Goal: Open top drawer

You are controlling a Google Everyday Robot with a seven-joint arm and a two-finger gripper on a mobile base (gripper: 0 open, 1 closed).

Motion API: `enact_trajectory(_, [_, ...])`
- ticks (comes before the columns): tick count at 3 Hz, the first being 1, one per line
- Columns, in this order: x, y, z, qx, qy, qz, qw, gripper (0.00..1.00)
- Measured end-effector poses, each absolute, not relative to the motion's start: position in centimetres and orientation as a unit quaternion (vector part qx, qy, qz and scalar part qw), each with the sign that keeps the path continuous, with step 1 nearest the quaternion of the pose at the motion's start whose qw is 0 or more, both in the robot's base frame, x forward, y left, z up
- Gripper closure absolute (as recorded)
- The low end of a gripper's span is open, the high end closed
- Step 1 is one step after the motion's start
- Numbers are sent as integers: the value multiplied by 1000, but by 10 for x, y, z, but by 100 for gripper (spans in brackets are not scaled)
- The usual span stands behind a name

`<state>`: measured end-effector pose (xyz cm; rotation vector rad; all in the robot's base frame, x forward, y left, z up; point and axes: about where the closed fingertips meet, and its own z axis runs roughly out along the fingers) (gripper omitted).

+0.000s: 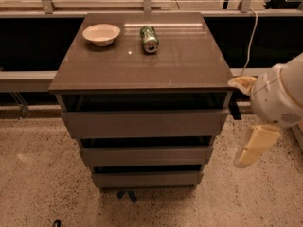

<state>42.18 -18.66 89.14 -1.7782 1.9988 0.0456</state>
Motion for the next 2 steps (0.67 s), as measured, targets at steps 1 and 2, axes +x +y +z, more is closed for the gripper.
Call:
enact_trajectory(1, [434, -182, 879, -647, 715, 7, 265, 0])
enact_trajectory(2, [437, -179, 872, -648, 715, 7, 263, 0])
